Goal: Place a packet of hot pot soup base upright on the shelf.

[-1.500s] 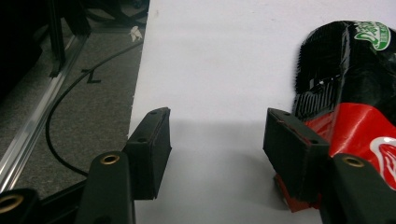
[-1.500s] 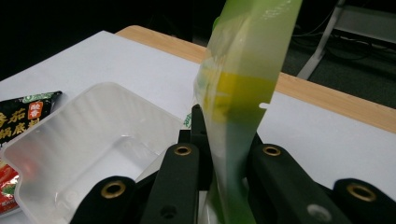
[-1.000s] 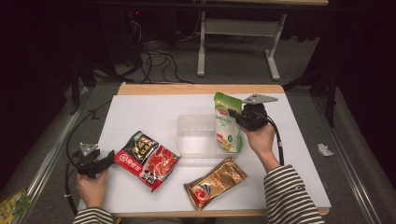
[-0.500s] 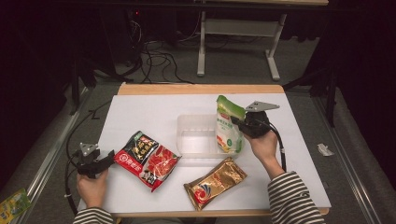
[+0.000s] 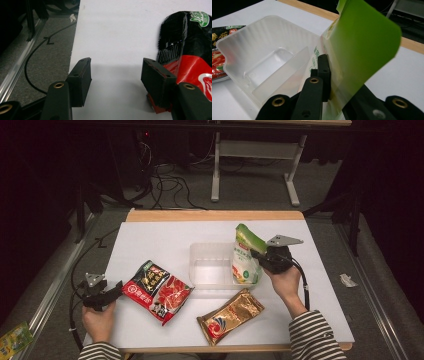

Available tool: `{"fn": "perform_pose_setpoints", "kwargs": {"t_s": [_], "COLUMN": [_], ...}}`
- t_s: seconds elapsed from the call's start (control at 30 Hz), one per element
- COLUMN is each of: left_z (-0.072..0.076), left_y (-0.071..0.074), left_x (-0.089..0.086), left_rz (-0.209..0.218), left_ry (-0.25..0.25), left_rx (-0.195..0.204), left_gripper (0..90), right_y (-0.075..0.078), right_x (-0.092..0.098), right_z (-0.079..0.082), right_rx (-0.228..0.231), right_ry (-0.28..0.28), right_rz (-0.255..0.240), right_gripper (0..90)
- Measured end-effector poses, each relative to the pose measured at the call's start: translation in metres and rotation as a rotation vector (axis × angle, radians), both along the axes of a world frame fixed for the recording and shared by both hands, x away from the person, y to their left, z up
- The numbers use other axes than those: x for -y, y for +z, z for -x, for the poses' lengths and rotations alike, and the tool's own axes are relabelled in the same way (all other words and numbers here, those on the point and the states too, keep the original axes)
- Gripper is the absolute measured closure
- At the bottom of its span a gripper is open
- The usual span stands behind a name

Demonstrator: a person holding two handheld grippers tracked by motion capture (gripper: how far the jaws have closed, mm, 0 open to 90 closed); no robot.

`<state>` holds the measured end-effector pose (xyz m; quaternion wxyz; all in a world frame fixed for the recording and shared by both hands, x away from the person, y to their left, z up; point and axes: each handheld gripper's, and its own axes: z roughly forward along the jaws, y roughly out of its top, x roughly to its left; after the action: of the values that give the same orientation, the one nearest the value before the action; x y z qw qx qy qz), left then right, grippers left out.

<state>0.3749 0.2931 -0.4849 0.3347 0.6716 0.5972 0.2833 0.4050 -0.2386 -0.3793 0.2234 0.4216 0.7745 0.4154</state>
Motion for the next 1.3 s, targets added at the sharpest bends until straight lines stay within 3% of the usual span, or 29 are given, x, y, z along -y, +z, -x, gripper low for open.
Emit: {"fn": "perform_pose_setpoints", "kwargs": {"t_s": [0.13, 0.27, 0.37, 0.57, 0.67, 0.9, 1.3], "left_z": [0.0, 0.0, 0.0, 0.0, -0.001, -0.001, 0.0], "left_y": [0.0, 0.0, 0.0, 0.0, 0.0, 0.0, 0.0], "left_x": [0.0, 0.0, 0.0, 0.0, 0.0, -0.001, -0.001], "left_rz": [0.003, 0.002, 0.003, 0.003, 0.006, 0.006, 0.007], "left_ry": [-0.004, -0.002, -0.005, -0.004, -0.001, -0.006, -0.008], "left_rx": [-0.004, -0.003, -0.006, -0.007, -0.01, -0.009, -0.004], "left_gripper": [41.7, 41.7, 41.8, 41.8, 41.7, 41.9, 42.0], "right_y": [-0.001, -0.005, -0.007, -0.003, -0.004, -0.012, -0.023], "right_x": [-0.001, 0.0, 0.004, 0.013, 0.02, 0.038, 0.041], "right_z": [0.001, 0.002, 0.005, 0.013, 0.02, 0.041, 0.066], "right_rx": [-0.006, 0.004, 0.007, 0.015, 0.044, 0.046, 0.038], "right_ry": [-0.002, -0.031, -0.043, -0.035, -0.056, -0.073, -0.06], "right_rz": [0.001, 0.009, -0.019, -0.045, -0.07, -0.099, -0.091], "right_gripper": [89.1, 82.7, 78.6, 55.6, 46.6, 44.9, 45.8]}}
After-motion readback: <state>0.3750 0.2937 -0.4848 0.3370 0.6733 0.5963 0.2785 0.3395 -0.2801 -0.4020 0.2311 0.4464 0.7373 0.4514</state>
